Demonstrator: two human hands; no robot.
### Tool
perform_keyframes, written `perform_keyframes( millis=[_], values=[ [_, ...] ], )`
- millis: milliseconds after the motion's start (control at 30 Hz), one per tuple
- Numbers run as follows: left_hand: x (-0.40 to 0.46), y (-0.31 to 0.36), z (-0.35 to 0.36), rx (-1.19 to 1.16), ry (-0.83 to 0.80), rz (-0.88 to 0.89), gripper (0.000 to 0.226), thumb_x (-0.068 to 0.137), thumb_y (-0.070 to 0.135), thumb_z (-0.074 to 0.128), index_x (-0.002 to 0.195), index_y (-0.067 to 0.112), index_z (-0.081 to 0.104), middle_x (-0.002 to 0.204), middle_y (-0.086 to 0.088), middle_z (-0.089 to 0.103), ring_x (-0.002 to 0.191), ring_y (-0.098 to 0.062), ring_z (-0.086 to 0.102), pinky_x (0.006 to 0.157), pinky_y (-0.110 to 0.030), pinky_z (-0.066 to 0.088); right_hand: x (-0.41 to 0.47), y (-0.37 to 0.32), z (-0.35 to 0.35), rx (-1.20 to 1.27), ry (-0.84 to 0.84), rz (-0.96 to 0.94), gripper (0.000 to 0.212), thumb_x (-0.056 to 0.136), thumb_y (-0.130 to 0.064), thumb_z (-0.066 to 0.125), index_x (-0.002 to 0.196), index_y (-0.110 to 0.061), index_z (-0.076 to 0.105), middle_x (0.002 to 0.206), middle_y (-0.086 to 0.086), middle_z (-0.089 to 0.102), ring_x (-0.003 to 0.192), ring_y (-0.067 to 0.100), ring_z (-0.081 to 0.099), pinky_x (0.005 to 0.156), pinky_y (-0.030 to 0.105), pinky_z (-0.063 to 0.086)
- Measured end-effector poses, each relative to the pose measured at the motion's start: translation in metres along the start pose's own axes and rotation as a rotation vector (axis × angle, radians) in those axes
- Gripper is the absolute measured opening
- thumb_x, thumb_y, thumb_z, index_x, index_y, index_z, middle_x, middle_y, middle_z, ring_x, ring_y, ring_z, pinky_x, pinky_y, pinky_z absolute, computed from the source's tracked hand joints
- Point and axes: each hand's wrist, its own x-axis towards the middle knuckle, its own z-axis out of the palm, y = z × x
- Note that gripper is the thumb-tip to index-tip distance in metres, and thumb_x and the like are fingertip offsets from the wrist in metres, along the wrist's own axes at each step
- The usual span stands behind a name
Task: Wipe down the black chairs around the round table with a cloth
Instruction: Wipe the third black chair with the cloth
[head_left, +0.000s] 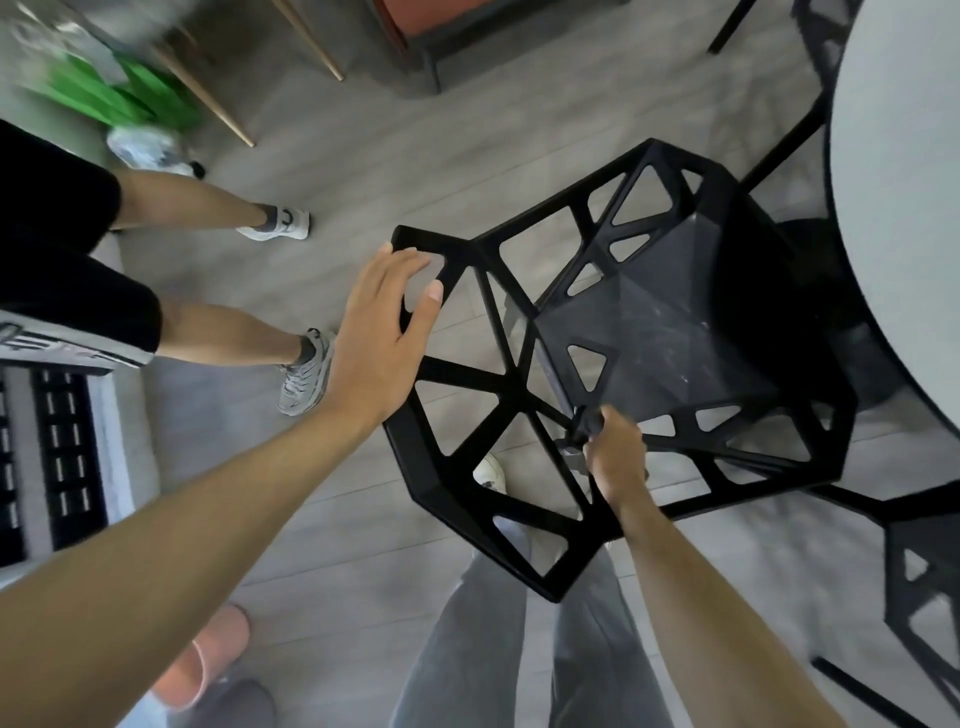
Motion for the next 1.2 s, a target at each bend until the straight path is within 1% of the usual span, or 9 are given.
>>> perform_keyframes(
  millis=[100,233,400,500,600,667,800,967,1200],
  values=[
    [-0.001,-0.003,0.002,-0.003,0.014,0.007,0.048,0.111,0.05,0.038,0.148,0.022,0.052,0.157,0.011,0.045,0.156,-0.001,0.019,0.127,-0.03,0.019,0.019,0.002,0.002,0.101,0.1,0.084,0.022,0.092,0.001,0.054,0.113,-0.002,0.06,0.107,0.026,0.068,0.103,0.044,0.063,0.075,0.041,0.045],
    [0.001,-0.003,0.001,-0.003,0.027,0.02,0.046,0.111,0.047,0.041,0.146,0.02,0.055,0.155,0.011,0.047,0.156,-0.004,0.022,0.125,-0.026,0.019,0.022,0.017,-0.019,-0.079,-0.135,-0.046,0.034,0.09,-0.012,0.071,0.123,-0.007,0.066,0.116,0.02,0.071,0.117,0.042,0.061,0.092,0.042,0.048],
    [-0.001,0.002,0.0,0.012,0.015,0.014,0.045,0.111,0.046,0.041,0.145,0.02,0.056,0.155,0.012,0.047,0.156,-0.001,0.018,0.118,-0.006,0.008,0.004,0.024,-0.055,-0.253,-0.418,-0.13,0.031,0.078,-0.016,0.083,0.109,-0.016,0.076,0.098,0.008,0.07,0.099,0.027,0.065,0.075,0.026,0.041],
    [0.0,0.001,0.0,0.013,0.015,0.022,0.044,0.111,0.044,0.042,0.144,0.019,0.057,0.154,0.011,0.048,0.156,-0.002,0.019,0.12,-0.01,0.011,0.009,0.019,-0.036,-0.197,-0.274,-0.104,0.033,0.082,-0.014,0.077,0.115,-0.013,0.071,0.112,0.016,0.071,0.112,0.037,0.064,0.085,0.035,0.048],
    [0.001,-0.002,0.001,0.0,0.026,0.01,0.043,0.111,0.044,0.042,0.145,0.022,0.056,0.154,0.014,0.047,0.156,0.001,0.018,0.122,-0.018,0.016,0.025,0.012,-0.01,-0.076,-0.115,-0.046,0.014,0.088,-0.007,0.063,0.099,-0.014,0.06,0.108,0.019,0.068,0.11,0.044,0.061,0.078,0.04,0.044],
    [-0.001,-0.003,0.002,-0.033,0.028,0.0,0.043,0.111,0.043,0.042,0.148,0.023,0.052,0.154,0.02,0.042,0.155,0.004,0.017,0.121,-0.016,0.015,0.037,0.013,-0.002,-0.032,-0.066,-0.009,0.017,0.087,-0.004,0.06,0.102,-0.011,0.062,0.106,0.021,0.069,0.108,0.045,0.061,0.079,0.041,0.046],
    [-0.002,-0.001,0.0,-0.059,0.011,-0.015,0.044,0.112,0.042,0.042,0.152,0.025,0.047,0.154,0.024,0.037,0.156,0.003,0.016,0.118,-0.009,0.012,0.027,0.027,-0.013,-0.155,-0.146,-0.122,0.03,0.088,-0.009,0.068,0.118,-0.008,0.071,0.11,0.022,0.072,0.111,0.045,0.063,0.088,0.041,0.049],
    [-0.002,0.001,-0.002,-0.04,-0.009,0.005,0.044,0.112,0.045,0.041,0.15,0.025,0.048,0.156,0.02,0.04,0.156,0.0,0.016,0.122,-0.02,0.015,-0.053,0.023,-0.053,-0.329,-0.261,-0.282,0.029,0.079,-0.02,0.062,0.107,-0.018,0.072,0.102,0.009,0.074,0.104,0.036,0.067,0.086,0.04,0.05],
    [-0.003,0.005,-0.005,-0.04,-0.017,-0.004,0.046,0.112,0.047,0.038,0.15,0.023,0.05,0.158,0.012,0.043,0.156,-0.001,0.017,0.126,-0.028,0.018,-0.101,0.003,-0.044,-0.298,-0.1,-0.245,0.031,0.095,-0.03,0.063,0.121,-0.013,0.057,0.111,0.01,0.059,0.104,0.034,0.064,0.083,0.041,0.048]
  ],
)
